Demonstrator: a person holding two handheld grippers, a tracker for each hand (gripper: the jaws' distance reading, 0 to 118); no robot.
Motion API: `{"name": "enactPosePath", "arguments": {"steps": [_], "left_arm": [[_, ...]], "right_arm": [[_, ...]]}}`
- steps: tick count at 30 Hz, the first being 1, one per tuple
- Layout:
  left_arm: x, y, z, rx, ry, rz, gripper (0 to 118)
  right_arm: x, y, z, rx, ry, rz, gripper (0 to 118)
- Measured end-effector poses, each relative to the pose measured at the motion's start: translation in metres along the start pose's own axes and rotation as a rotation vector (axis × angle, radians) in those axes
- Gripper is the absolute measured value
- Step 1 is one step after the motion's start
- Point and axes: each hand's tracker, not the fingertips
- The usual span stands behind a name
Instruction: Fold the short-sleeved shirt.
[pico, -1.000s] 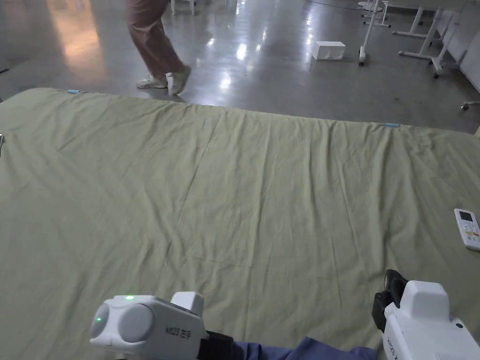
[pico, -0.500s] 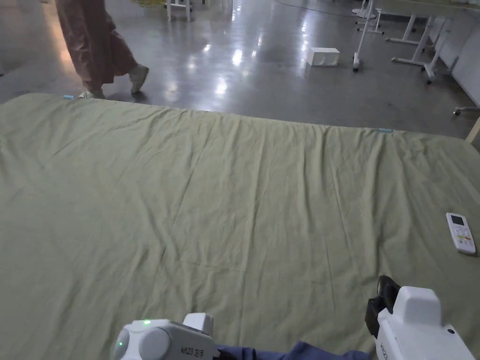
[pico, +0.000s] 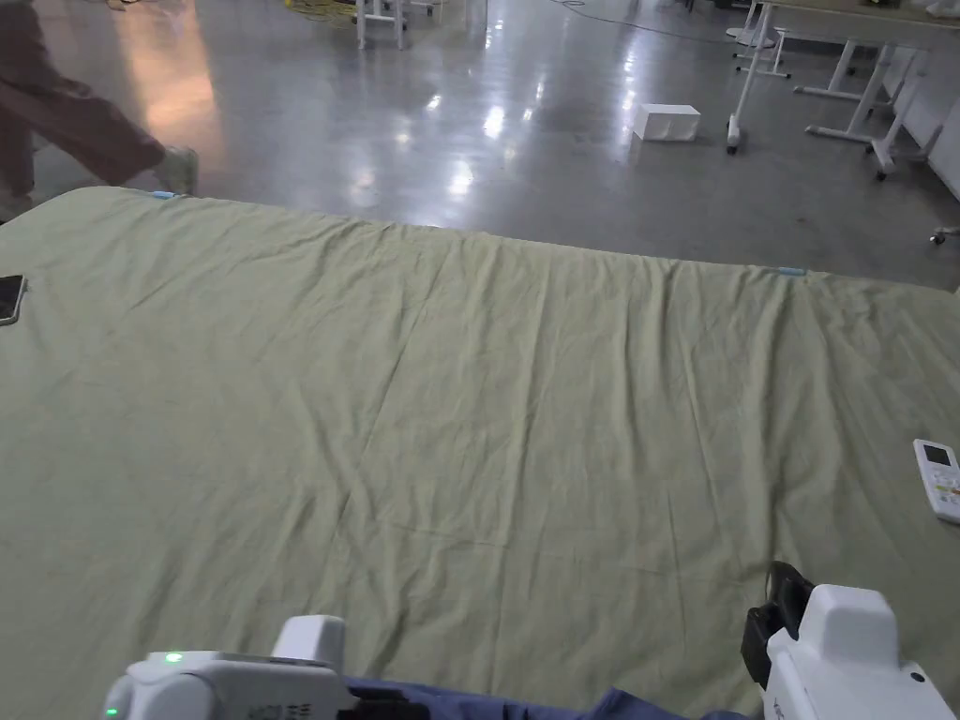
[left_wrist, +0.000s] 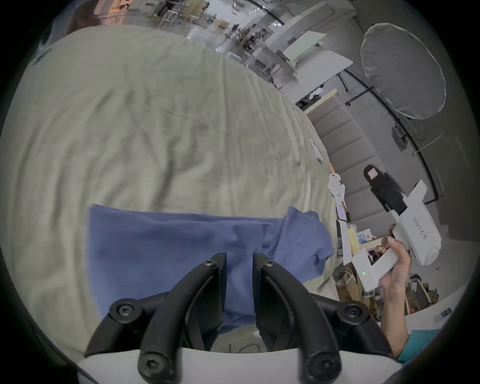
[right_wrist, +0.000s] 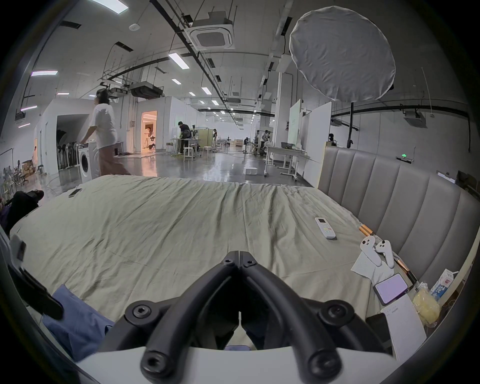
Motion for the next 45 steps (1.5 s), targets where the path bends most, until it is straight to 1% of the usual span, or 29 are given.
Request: {"name": "enactPosePath", "arguments": {"steps": [1,2,6,9,11,14,15,17,20,23,24,25,26,27,28,30,31,33,36,39,43,45], "left_arm": [[-0.009,0.001,0.010,0.011,0.011,0.005,24],[-0.019,0.001,0.019,0.016,0.021,0.007,28],[-0.065,0.000,0.041,0.006,0.052,0.057,69],[-0.103,-0.004,0.041,-0.001,0.006,0.154,81],[-0.125,-0.008,0.036,-0.012,-0.051,0.206,85],[-0.147,-0.015,0.022,-0.045,-0.085,0.268,85],[-0.153,-0.019,0.017,-0.052,-0.131,0.276,85],[-0.155,-0.022,0.014,0.009,-0.221,0.287,85],[-0.156,-0.025,0.001,-0.004,-0.331,0.365,85],[-0.153,-0.031,-0.019,-0.033,-0.432,0.377,82],[-0.146,-0.032,-0.021,-0.022,-0.421,0.369,76],[-0.143,-0.032,-0.023,-0.019,-0.426,0.358,65],[-0.141,-0.033,-0.026,-0.014,-0.421,0.351,46],[-0.139,-0.033,-0.028,-0.021,-0.401,0.346,18],[-0.139,-0.035,-0.032,-0.045,-0.350,0.335,17],[-0.138,-0.039,-0.034,-0.048,-0.293,0.288,17],[-0.137,-0.040,-0.031,-0.022,-0.345,0.295,17],[-0.143,-0.040,-0.026,-0.007,-0.341,0.303,15],[-0.134,-0.036,-0.014,0.014,-0.349,0.237,13],[-0.130,-0.027,0.003,0.037,-0.366,0.236,12],[-0.134,-0.002,0.036,0.070,-0.311,0.189,12],[-0.131,0.012,0.060,0.083,-0.235,0.155,12]], "right_arm": [[-0.001,0.000,0.000,0.002,0.002,0.001,0],[-0.002,0.001,0.000,0.005,0.005,0.001,0],[-0.005,0.003,0.001,0.024,0.013,-0.004,0],[-0.006,0.006,0.000,0.026,0.016,-0.003,0],[-0.007,0.007,0.000,0.027,0.017,-0.002,0],[-0.007,0.008,0.000,0.027,0.017,0.005,0],[-0.007,0.008,0.000,0.027,0.017,0.007,0],[-0.006,0.008,0.000,0.025,0.012,0.008,0],[-0.007,0.008,0.001,0.019,0.007,0.008,0],[-0.009,0.006,0.001,0.013,0.007,0.004,0],[-0.010,0.005,0.001,0.011,0.008,0.006,0],[-0.010,0.005,0.002,0.010,0.009,0.008,0],[-0.011,0.005,0.002,0.009,0.010,0.010,0],[-0.011,0.005,0.003,0.008,0.009,0.014,0],[-0.012,0.005,0.003,0.007,0.008,0.017,0],[-0.012,0.005,0.003,0.004,0.006,0.021,0],[-0.012,0.006,0.003,0.003,0.006,0.023,0],[-0.011,0.006,0.003,0.003,0.001,0.025,0],[-0.011,0.007,0.003,0.002,-0.001,0.031,0],[-0.012,0.008,0.003,0.002,0.000,0.036,0],[-0.013,0.010,0.002,0.002,0.004,0.041,0],[-0.014,0.010,0.002,0.004,0.008,0.043,0]]}}
